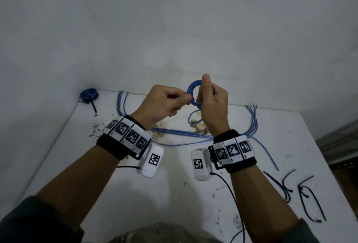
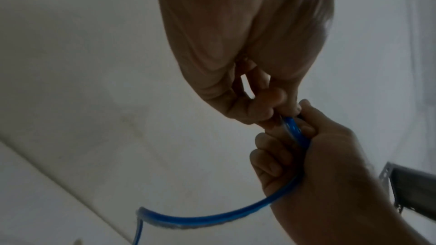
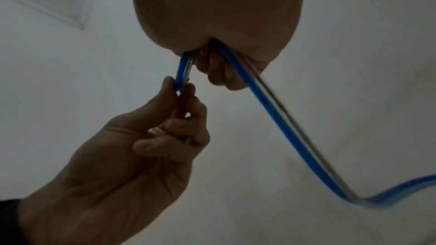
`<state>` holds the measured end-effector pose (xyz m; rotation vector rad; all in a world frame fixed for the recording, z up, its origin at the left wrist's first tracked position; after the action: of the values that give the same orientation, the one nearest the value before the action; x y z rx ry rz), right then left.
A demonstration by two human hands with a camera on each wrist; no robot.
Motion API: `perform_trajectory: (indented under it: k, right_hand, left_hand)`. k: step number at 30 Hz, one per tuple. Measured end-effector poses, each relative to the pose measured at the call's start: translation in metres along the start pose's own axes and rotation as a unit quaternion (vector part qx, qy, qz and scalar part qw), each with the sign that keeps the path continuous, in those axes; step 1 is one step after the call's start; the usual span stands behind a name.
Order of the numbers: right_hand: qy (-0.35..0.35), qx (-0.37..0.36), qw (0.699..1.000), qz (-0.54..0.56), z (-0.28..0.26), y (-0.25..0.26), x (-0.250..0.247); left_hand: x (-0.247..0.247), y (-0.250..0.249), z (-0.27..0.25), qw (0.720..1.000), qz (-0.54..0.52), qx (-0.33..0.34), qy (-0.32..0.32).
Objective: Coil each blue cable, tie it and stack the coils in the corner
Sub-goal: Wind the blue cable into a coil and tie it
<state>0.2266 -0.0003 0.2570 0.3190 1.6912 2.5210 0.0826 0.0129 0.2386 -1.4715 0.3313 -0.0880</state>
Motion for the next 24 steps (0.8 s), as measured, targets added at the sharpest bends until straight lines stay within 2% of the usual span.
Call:
perform_trajectory:
  k: [3,6,9,12,16,19,21,22,24]
  right_hand:
    - [-0.067,0.025,0.996,0.045,-0.008,-0.005,0.009]
    - [-0.132,0.039,0.989,0.053,-0.017,-0.017,0.007]
    - [-0.068,0.037,0.997,-0.002,-0.015,-0.020,0.002]
    - [-0.004,0.013,0.999,-0.036,-0.010,-0.011,0.002]
    - [-0.007,0.008,1.000,-0.012,-0.011,-0.008,0.005]
    - [-0.038,0.000,0.999,0.010,-0.013,-0.006,0.005]
    - [-0.056,-0.011,0.998,0.006,-0.011,-0.003,0.003]
    - [-0.065,-0.011,0.998,0.009,-0.009,-0.003,0.002]
    - [-0.078,-0.002,0.997,0.029,-0.005,-0.003,0.001]
  left_hand:
    - [0.008,-0.001,0.002,0.996,-0.075,-0.007,-0.051]
    - [0.016,-0.003,-0.001,0.997,-0.045,0.003,-0.055]
    - [0.007,0.002,-0.002,1.000,0.012,-0.007,-0.021]
    - [0.001,0.005,-0.002,0.999,0.024,-0.004,-0.029]
    - [0.006,0.003,0.000,0.995,-0.007,0.011,-0.097]
    - [0.011,0.003,-0.001,0.994,-0.048,0.006,-0.094]
    - [0.018,0.009,-0.004,0.996,-0.059,-0.053,-0.037]
    - [0.023,0.015,-0.007,0.992,-0.048,-0.121,0.006]
    - [0.034,0.034,-0.017,0.959,-0.014,-0.263,0.107]
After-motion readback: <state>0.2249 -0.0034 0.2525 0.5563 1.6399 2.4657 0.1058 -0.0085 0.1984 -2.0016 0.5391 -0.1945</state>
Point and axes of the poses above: each hand's wrist, its own z-axis towards the middle knuckle, its own x-axis out of the palm, y = z × x, the point moved 5 cm from there along z, towards the middle knuckle, and after that the axes turned 11 degrees about z, right-handed, at the moved point
